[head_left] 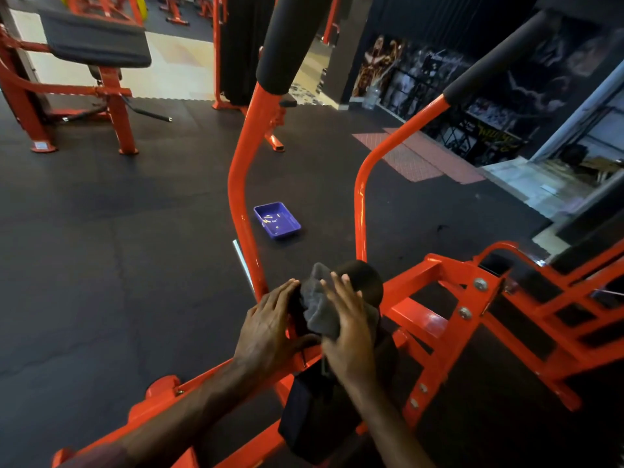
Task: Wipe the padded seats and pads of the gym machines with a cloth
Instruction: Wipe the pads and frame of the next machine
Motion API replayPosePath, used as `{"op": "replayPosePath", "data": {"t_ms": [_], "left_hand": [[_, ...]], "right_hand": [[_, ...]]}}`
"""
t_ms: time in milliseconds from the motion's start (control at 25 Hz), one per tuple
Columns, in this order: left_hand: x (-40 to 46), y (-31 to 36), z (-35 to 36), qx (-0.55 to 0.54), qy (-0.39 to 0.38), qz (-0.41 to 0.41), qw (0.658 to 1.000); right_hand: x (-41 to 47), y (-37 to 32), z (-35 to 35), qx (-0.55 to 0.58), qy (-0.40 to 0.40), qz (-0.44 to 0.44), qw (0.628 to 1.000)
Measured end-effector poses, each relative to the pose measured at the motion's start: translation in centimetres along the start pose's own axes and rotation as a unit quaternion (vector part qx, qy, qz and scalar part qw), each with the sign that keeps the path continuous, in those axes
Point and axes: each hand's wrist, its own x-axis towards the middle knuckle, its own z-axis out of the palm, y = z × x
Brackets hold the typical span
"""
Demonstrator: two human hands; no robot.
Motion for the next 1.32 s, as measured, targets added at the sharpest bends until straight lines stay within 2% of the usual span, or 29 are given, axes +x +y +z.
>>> {"op": "replayPosePath", "data": {"t_ms": [40, 160, 280, 400, 480, 520, 600, 680, 760, 840, 920, 1080, 1120, 1240, 1320], "left_hand": [[-0.1, 0.0, 0.1, 0.004, 0.006, 0.007, 1.000], [-0.3, 0.2, 0.2, 0.014, 0.013, 0.018, 1.000], [-0.3, 0.2, 0.0, 0.013, 0.011, 0.022, 1.000], [-0.5, 0.1, 0.4, 0.014, 0.015, 0.044, 0.999], [-0.7, 0.3, 0.5, 0.024, 0.020, 0.058, 0.998], [-0.7, 0.4, 0.5, 0.034, 0.021, 0.060, 0.997], [-0.7, 0.5, 0.4, 0.049, 0.011, 0.061, 0.997], [-0.8, 0.5, 0.5, 0.052, 0.014, 0.062, 0.997], [-0.8, 0.4, 0.7, 0.058, 0.035, 0.075, 0.995], [-0.9, 0.4, 1.2, 0.066, 0.073, 0.098, 0.990], [-1.0, 0.6, 1.4, 0.071, 0.094, 0.110, 0.987], [-1.0, 0.3, 1.4, 0.080, 0.075, 0.124, 0.986], [-0.9, 0.1, 1.2, 0.079, 0.073, 0.126, 0.986], [-0.7, 0.0, 0.8, 0.022, 0.072, 0.124, 0.989], [-0.5, 0.5, 0.5, -0.027, 0.069, 0.076, 0.994]], "right_hand": [[1.0, 1.9, -0.8, -0.009, 0.013, 0.008, 1.000], [5.0, 6.9, -3.3, -0.024, 0.092, 0.120, 0.988], [5.5, 3.8, -2.4, -0.030, 0.099, 0.159, 0.982], [0.5, -1.4, 0.7, -0.019, 0.028, 0.072, 0.997], [-0.9, -1.0, 0.6, -0.004, 0.013, 0.012, 1.000], [-0.1, 0.7, 0.0, 0.000, 0.025, 0.016, 1.000], [2.9, 4.3, -1.5, -0.012, 0.069, 0.100, 0.993], [4.8, 4.0, -2.1, -0.048, 0.091, 0.168, 0.980], [4.0, 0.2, -0.5, -0.060, 0.057, 0.152, 0.985], [2.0, -1.9, 0.6, -0.041, -0.006, 0.075, 0.996], [3.0, -0.3, -0.9, -0.041, -0.036, 0.047, 0.997], [9.3, 4.1, -4.9, -0.116, -0.032, 0.198, 0.973], [9.5, 3.3, -4.4, -0.129, -0.045, 0.199, 0.970], [7.4, 0.0, -2.2, -0.120, -0.157, 0.083, 0.977], [8.1, -0.3, -4.0, -0.101, -0.179, 0.038, 0.978]]}}
